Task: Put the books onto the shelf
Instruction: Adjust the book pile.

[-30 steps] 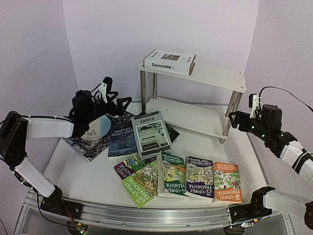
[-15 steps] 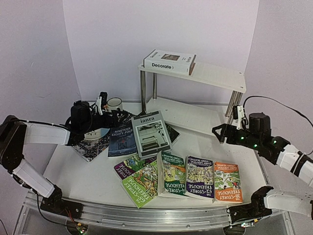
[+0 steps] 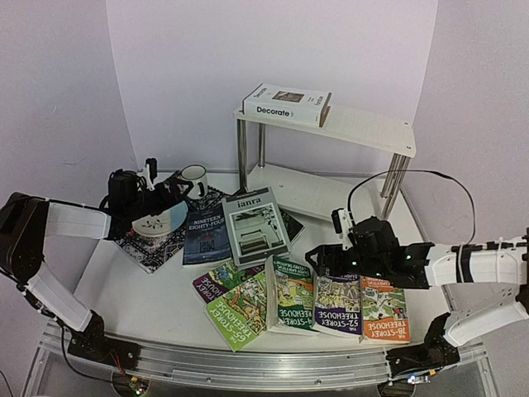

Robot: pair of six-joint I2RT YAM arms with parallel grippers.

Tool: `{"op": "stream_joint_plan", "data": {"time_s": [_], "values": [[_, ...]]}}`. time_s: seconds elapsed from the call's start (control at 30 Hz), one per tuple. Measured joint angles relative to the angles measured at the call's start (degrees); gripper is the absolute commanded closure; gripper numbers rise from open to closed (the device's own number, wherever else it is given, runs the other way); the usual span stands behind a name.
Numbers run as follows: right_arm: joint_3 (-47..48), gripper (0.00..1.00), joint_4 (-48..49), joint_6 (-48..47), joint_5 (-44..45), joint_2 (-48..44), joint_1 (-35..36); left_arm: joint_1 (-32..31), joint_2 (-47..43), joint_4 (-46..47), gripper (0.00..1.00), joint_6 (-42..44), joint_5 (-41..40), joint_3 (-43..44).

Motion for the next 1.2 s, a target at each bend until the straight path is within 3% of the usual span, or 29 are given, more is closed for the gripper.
{"op": "stream_joint_plan", "data": {"time_s": [0.3, 0.57, 0.8, 1.07, 1.2], "values": [[2.79, 0.08, 6.29, 4.17, 1.83, 8.83, 1.53, 2.01, -4.22, 0.21, 0.0, 3.79, 1.25, 0.0], [6.39, 0.02, 9.19, 8.51, 1.7, 15.91, 1.53, 1.36, 2.32, 0.08, 0.0, 6.55, 8.06, 3.0], [10.12, 0.09, 12.21, 12.64, 0.19, 21.2, 1.33, -1.42, 11.14, 0.03, 0.03, 6.42, 11.05, 8.5], [10.77, 0.08, 19.02, 21.62, -2.36, 27.46, -1.46, -2.95, 14.92, -0.32, 0.03, 6.34, 11.89, 11.93], [10.68, 0.17, 25.55, 26.16, -7.36, 32.51, -4.78, -3.46, 16.79, -0.27, 0.04, 5.63, 12.61, 13.17]]}}
